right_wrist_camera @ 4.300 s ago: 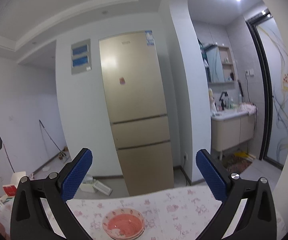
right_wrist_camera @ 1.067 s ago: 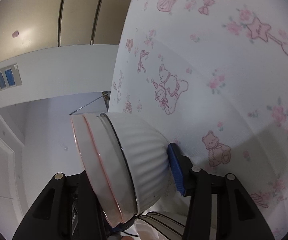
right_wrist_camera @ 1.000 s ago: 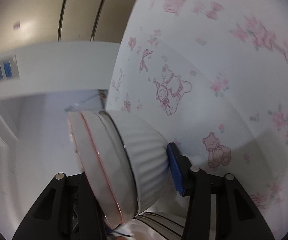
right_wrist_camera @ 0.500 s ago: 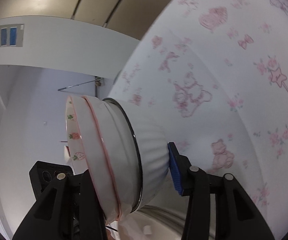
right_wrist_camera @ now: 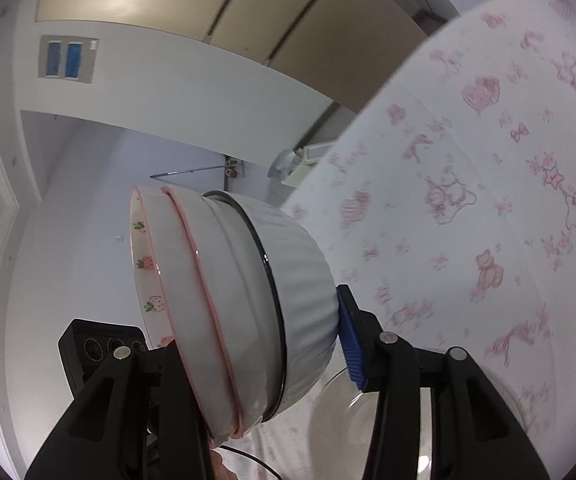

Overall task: Organize plates and bowls
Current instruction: 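Lift the pink bowl stack with both grippers and carry it over the plates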

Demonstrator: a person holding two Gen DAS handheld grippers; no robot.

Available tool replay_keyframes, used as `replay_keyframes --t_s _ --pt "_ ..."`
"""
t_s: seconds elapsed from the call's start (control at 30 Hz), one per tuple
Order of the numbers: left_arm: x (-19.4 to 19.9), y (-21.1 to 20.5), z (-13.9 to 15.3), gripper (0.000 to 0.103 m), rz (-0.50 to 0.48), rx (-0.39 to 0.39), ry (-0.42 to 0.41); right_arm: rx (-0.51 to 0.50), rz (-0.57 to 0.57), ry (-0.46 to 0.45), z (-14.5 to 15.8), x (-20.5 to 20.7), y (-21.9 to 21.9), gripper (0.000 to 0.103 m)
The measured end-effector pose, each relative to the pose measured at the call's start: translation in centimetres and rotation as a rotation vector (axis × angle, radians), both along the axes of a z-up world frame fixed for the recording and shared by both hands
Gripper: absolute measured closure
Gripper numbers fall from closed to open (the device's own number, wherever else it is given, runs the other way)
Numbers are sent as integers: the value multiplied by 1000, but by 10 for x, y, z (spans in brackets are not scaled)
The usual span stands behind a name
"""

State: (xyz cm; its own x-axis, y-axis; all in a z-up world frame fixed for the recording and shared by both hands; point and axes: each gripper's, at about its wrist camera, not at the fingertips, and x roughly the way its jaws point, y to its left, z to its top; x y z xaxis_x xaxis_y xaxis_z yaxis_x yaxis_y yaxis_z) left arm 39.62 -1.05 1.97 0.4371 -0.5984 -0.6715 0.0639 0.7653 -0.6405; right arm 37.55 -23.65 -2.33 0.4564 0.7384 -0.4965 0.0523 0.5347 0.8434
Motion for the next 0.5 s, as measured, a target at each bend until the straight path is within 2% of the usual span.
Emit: replay_keyframes --t_s 0.17,0.27,0.5 --pt "-42 4 38 51 -1 -2 -45 9 19 -35 39 -34 3 60" --pt "-66 3 50 51 1 -20 -47 -17 21 -55 55 -56 3 60" --pt "-115 2 54 51 9 -23 -50 -19 24 -46 58 -102 -1 60"
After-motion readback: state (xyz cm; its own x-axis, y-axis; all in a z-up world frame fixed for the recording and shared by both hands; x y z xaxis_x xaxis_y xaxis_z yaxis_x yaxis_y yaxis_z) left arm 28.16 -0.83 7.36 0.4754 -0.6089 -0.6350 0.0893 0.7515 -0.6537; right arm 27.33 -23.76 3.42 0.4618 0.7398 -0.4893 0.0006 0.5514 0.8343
